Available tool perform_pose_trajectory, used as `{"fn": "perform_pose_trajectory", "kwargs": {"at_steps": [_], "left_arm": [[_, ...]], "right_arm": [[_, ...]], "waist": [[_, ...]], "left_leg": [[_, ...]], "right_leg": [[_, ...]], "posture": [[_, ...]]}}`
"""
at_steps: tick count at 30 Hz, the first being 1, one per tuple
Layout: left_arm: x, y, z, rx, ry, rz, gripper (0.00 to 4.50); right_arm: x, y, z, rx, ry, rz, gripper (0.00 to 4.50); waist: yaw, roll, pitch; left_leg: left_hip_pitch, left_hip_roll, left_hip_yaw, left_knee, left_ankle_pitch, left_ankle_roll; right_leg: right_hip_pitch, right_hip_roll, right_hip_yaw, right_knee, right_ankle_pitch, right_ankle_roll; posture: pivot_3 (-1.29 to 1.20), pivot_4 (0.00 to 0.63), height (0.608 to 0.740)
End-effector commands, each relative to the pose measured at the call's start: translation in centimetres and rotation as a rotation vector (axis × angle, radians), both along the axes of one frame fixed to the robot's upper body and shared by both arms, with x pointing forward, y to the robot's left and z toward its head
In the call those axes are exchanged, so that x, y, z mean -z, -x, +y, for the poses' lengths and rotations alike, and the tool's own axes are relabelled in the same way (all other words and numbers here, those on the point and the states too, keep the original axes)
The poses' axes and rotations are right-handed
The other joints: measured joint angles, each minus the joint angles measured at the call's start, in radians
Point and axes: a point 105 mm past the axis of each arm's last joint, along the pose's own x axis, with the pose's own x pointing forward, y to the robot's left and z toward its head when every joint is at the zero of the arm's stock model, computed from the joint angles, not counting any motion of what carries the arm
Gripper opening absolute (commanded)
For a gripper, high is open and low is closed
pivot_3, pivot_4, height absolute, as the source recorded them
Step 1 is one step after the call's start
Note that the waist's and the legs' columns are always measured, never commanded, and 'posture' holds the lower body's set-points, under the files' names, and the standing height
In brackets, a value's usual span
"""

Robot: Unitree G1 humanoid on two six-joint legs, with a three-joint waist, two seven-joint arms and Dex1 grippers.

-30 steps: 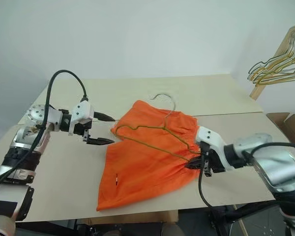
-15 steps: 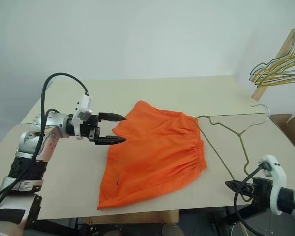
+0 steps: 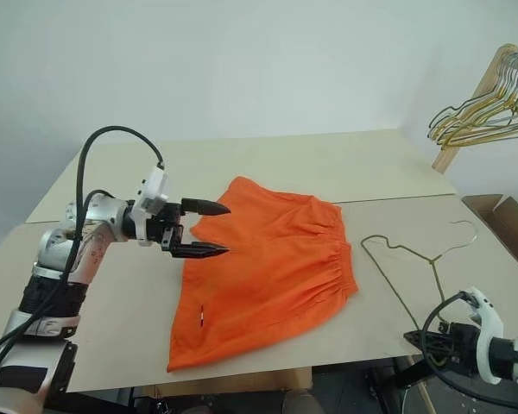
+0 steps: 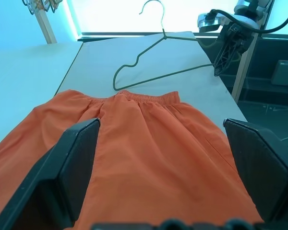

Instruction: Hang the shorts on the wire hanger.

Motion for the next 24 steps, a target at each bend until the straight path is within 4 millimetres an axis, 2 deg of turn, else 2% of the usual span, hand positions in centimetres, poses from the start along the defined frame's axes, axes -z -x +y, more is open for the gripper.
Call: {"fn": "perform_pose_trajectory", "kwargs": {"at_steps": [1, 6, 15, 24], "left_arm": [[-0.9, 0.4, 0.3, 0.007, 0.011, -0.031, 4.47], [-0.9, 0.6, 0.4, 0.002, 0.008, -0.034, 4.47], [-0.8, 0.8, 0.8, -0.014, -0.006, -0.04, 4.47], [-0.8, 0.8, 0.8, -0.023, -0.013, -0.05, 4.47]], "right_arm": [[-1.6, 0.1, 1.3, -0.076, -0.1, -0.035, 0.0], [-1.9, 0.2, 2.0, -0.112, -0.144, -0.025, 0.0], [-2.1, 1.5, 1.7, -0.1, -0.195, 0.008, 0.0], [-3.5, 1.9, 2.2, -0.14, -0.277, -0.01, 0.0]], "waist": [[0.002, 0.0, 0.0], [0.007, -0.001, 0.001], [0.018, -0.001, 0.001], [0.03, -0.001, 0.002]], "left_leg": [[0.0, 0.0, 0.0, 0.0, 0.0, 0.0], [0.0, 0.0, 0.0, 0.0, 0.0, 0.0], [-0.001, 0.0, 0.0, -0.001, 0.0, 0.0], [-0.001, 0.0, 0.0, -0.001, 0.0, 0.0]], "right_leg": [[0.0, 0.0, 0.0, 0.0, 0.0, 0.0], [0.0, 0.0, 0.0, -0.001, 0.0, 0.0], [0.0, 0.0, -0.001, -0.003, 0.0, 0.0], [0.0, 0.0, -0.001, -0.004, 0.0, 0.0]], "posture": [[-0.11, 0.038, 0.74], [-0.1, 0.039, 0.74], [-0.08, 0.042, 0.74], [-0.07, 0.041, 0.74]]}}
